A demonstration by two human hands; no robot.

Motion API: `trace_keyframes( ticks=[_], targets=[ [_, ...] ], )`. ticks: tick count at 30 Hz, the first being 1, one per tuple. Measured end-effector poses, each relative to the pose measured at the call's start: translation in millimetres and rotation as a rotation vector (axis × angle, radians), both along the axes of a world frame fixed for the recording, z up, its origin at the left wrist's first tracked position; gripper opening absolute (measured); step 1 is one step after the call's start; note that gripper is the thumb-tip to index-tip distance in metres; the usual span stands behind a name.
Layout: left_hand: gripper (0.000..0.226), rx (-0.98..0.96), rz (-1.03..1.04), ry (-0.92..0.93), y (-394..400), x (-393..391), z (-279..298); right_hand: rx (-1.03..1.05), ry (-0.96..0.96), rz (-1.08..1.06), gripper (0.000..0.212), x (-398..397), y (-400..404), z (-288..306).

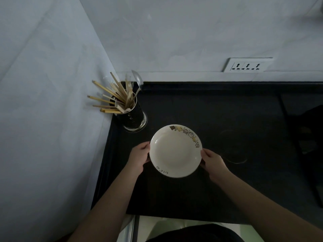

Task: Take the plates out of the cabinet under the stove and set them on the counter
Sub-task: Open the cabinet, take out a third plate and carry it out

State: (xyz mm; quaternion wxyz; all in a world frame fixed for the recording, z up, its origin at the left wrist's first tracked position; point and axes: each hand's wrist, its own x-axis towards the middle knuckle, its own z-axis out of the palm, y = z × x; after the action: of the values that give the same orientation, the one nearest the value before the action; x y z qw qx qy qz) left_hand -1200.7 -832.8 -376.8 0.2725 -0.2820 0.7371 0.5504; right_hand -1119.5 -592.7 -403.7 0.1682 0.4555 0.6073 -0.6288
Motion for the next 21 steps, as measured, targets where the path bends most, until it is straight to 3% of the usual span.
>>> trace_keyframes(
  ticks=[7, 11, 14, 17, 21],
  targets=[
    [0.03, -0.139, -0.026, 0.002, 2.1, -2.0, 18.0, 0.04, 0.012, 0.037, 0.029, -3.5, 11.4, 5.5],
    [0.029, -0.382, -0.334, 0.139, -1.8, -5.4, 32.9, 0.273, 0.054, 0.281, 0.035, 8.9, 25.4, 26.9],
    [0.029, -0.452, -0.595, 0.262, 2.6, 1.7, 41.1, 0.462, 0.062, 0.46, 0.038, 27.7, 30.0, 41.9],
    [0.024, -0.525, -0.857, 0.404, 10.3, 15.0, 46.8, 0.543, 0.064, 0.482, 0.04, 50.6, 32.5, 57.4],
    [0.025, -0.815, -1.214, 0.777, 24.8, 31.2, 53.9, 0.626, 0.023, 0.458, 0.04, 93.7, 29.1, 78.7]
  ],
)
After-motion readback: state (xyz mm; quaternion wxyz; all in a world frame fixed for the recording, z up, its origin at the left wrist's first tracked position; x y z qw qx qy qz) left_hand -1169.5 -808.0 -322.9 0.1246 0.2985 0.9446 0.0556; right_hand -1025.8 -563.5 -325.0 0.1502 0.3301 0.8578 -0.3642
